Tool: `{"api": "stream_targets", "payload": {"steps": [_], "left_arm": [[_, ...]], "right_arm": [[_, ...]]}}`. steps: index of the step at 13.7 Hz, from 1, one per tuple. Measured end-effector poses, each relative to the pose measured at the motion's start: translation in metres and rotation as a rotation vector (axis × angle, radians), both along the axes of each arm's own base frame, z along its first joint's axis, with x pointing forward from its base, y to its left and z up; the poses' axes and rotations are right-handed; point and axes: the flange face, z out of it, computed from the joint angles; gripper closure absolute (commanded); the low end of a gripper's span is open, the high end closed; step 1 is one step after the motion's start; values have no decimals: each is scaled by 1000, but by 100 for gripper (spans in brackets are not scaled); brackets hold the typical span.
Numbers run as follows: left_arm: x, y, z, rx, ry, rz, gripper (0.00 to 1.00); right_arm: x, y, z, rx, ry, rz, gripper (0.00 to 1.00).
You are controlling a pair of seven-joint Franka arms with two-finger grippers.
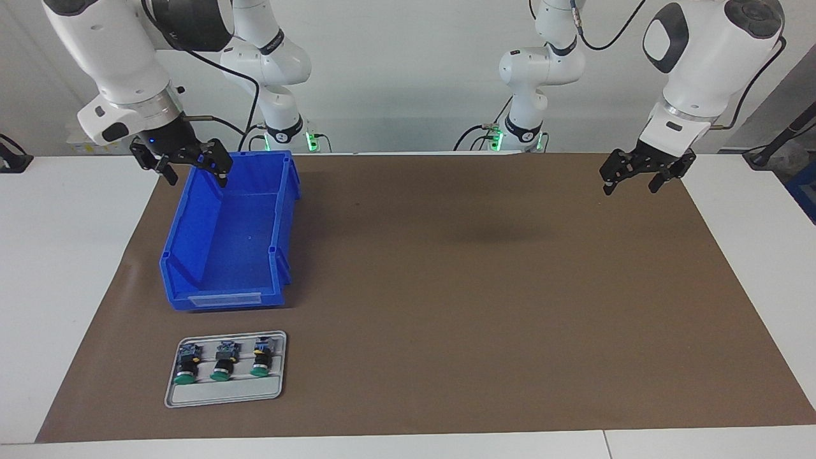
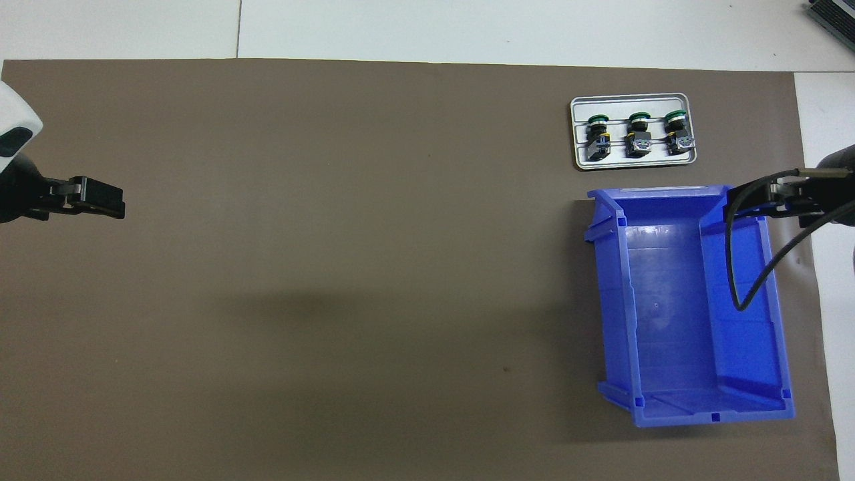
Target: Place and press button with both arms
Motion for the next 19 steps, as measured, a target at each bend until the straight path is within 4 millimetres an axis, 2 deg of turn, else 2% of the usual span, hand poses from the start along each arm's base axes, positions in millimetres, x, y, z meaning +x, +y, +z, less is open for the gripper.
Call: {"api": "stream_targets", "payload": {"steps": [14,17,19], "left_arm": [[0,-2,0,-1,-4,69,0],[0,-3,0,-1,-4,71,0],[0,-3,0,-1,-4,75,0]], "right_arm": [[1,-6,1,0,-14,-10,1],[12,-9,-5,0,-48,-15,2],[28,-11,-20,0,-70,-17,2]]}}
